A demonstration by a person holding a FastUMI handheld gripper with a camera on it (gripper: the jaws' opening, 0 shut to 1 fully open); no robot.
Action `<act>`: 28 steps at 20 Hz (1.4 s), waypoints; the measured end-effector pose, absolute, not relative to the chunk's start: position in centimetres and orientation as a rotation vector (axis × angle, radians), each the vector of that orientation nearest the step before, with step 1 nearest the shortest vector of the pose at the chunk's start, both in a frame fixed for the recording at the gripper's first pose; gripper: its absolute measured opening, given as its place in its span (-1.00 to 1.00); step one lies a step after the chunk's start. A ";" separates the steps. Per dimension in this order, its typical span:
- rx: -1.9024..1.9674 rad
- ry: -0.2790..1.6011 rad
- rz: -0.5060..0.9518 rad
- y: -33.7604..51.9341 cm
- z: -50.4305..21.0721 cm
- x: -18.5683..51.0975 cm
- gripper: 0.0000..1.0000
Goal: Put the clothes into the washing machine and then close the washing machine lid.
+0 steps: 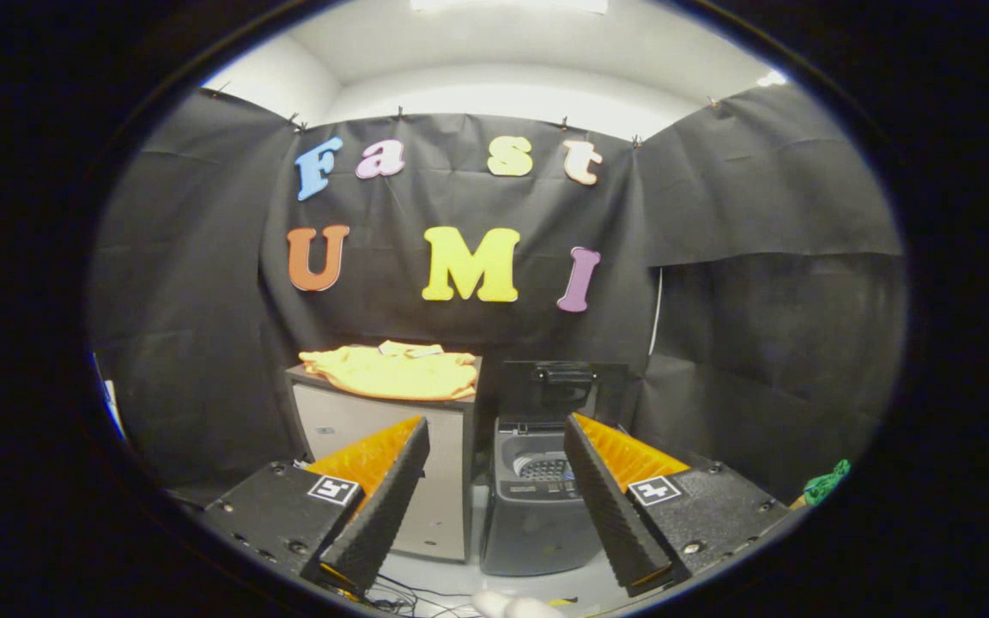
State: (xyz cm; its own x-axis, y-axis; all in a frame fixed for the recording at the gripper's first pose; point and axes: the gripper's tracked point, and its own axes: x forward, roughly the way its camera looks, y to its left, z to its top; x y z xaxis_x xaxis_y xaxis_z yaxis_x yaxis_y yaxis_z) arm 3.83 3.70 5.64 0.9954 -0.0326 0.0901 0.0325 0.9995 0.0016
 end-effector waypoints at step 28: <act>0.132 0.409 0.206 24.9 9.7 47.2 0.98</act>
